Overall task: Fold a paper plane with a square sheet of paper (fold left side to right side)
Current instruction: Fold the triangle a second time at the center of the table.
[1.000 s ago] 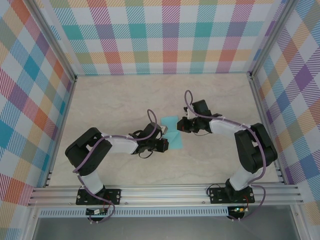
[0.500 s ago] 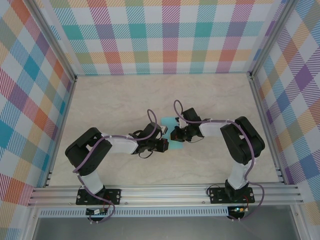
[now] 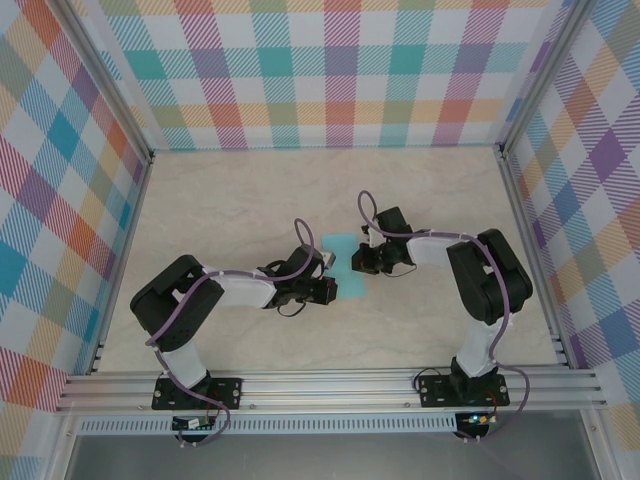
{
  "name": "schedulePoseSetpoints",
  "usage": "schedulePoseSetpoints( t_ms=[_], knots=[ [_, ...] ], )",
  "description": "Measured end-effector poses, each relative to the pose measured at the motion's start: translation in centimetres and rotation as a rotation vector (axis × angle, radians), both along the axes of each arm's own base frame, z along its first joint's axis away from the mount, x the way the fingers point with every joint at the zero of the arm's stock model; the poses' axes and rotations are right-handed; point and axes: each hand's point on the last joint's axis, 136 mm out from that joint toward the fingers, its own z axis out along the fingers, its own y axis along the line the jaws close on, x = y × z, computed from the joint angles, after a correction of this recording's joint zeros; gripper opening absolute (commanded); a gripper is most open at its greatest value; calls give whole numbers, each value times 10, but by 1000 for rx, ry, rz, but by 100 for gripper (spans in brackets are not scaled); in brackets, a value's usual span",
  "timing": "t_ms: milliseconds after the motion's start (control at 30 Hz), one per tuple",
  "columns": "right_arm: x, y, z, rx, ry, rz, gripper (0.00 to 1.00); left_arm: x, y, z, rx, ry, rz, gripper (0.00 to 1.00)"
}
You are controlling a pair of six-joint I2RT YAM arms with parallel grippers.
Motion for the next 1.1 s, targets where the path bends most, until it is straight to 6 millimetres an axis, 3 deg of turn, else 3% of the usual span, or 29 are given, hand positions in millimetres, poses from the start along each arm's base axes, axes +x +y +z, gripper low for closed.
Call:
schedulePoseSetpoints(
  t_ms=[400, 567, 800, 1100],
  knots=[
    [0, 1, -1, 2, 24, 14, 0, -7, 4, 3, -4, 20, 1, 6],
    [1, 0, -1, 9, 25, 12, 0, -13, 0, 19, -45, 33, -24, 4],
    [1, 0, 0, 10, 23, 12, 0, -5, -15, 39, -99, 15, -47, 2],
    [1, 0, -1, 9, 21, 14, 0, -9, -11, 1, -48, 105, -50, 1]
  ],
)
